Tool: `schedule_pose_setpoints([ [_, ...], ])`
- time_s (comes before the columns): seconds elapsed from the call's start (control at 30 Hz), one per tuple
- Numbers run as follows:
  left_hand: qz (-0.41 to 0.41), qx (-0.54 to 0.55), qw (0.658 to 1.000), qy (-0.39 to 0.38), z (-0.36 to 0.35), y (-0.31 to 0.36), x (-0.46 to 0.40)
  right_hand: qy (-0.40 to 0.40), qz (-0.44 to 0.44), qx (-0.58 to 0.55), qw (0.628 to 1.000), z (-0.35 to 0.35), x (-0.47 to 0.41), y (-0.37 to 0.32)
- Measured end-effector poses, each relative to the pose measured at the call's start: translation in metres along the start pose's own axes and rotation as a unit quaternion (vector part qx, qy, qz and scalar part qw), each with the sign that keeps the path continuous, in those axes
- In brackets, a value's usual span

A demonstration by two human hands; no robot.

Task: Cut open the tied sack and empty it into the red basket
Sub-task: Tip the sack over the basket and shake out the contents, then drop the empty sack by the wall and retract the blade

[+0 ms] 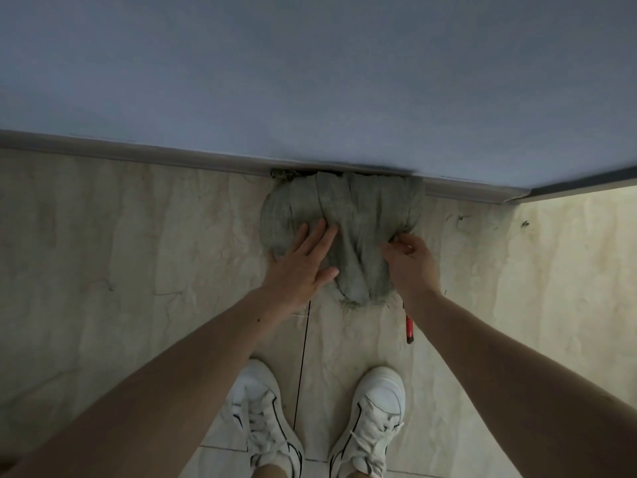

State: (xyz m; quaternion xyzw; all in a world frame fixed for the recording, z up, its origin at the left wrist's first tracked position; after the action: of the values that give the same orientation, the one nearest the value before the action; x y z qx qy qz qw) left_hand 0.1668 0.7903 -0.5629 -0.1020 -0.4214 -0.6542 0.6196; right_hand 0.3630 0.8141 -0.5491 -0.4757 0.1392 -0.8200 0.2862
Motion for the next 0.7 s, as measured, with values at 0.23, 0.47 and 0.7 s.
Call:
schedule_pose_setpoints([
  [0.23, 0.032, 0.084, 0.996, 0.002, 0.036, 0.017, 0.049, 0.033, -0.01, 0.03, 0.999, 0.026, 0.045, -0.035],
  [0.47, 0.054, 0.206, 0.976, 0.04, 0.101, 0.04, 0.089, -0.01, -0.021, -0.028, 0.999, 0.033, 0.094, -0.106],
  [0.7, 0.058, 0.369, 0.925, 0.064, 0.156, 0.064, 0.153, -0.07, -0.002, -0.086, 0.994, 0.023, 0.158, -0.179],
])
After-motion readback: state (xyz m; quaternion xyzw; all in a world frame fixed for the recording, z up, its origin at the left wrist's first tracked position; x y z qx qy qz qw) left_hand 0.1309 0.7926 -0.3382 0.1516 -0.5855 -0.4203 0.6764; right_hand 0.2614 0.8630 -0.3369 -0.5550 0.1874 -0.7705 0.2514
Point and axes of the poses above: each hand's wrist, its own x-axis away from the middle knuckle, its own z-axis out of the back of the hand, y = z × x, the point moved 6 cm from there along -x, towards the middle knuckle, and after that the axes turned 4 degrees about y, right-handed, at the moved point
